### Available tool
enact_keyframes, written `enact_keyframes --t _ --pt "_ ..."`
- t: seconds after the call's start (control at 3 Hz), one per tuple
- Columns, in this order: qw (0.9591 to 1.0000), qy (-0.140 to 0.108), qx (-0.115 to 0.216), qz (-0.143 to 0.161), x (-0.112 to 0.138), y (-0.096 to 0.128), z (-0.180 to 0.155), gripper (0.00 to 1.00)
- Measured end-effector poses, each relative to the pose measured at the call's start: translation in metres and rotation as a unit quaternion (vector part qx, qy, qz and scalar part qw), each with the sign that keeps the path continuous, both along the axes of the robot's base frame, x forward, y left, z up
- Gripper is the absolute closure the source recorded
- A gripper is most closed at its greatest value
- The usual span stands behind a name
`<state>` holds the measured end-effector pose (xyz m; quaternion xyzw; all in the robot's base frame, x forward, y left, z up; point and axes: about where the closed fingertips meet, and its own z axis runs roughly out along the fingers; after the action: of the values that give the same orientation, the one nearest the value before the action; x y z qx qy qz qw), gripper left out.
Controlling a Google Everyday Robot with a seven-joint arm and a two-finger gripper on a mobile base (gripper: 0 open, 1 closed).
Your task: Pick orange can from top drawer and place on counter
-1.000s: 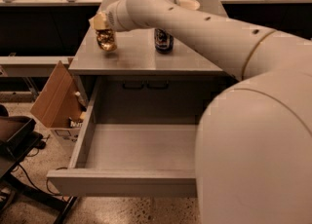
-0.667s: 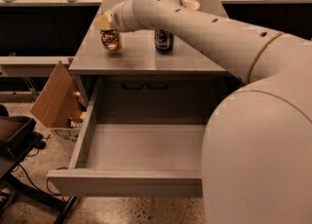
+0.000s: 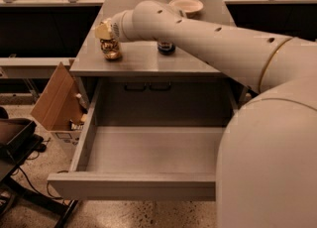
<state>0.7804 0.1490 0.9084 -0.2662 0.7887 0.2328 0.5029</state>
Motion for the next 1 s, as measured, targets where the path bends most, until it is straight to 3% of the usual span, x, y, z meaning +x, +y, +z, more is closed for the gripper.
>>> enact_keyframes --t 1.0 --pt "1.0000 0.004 -0.002 0.004 -0.0006 0.0047 -0.0035 0.28"
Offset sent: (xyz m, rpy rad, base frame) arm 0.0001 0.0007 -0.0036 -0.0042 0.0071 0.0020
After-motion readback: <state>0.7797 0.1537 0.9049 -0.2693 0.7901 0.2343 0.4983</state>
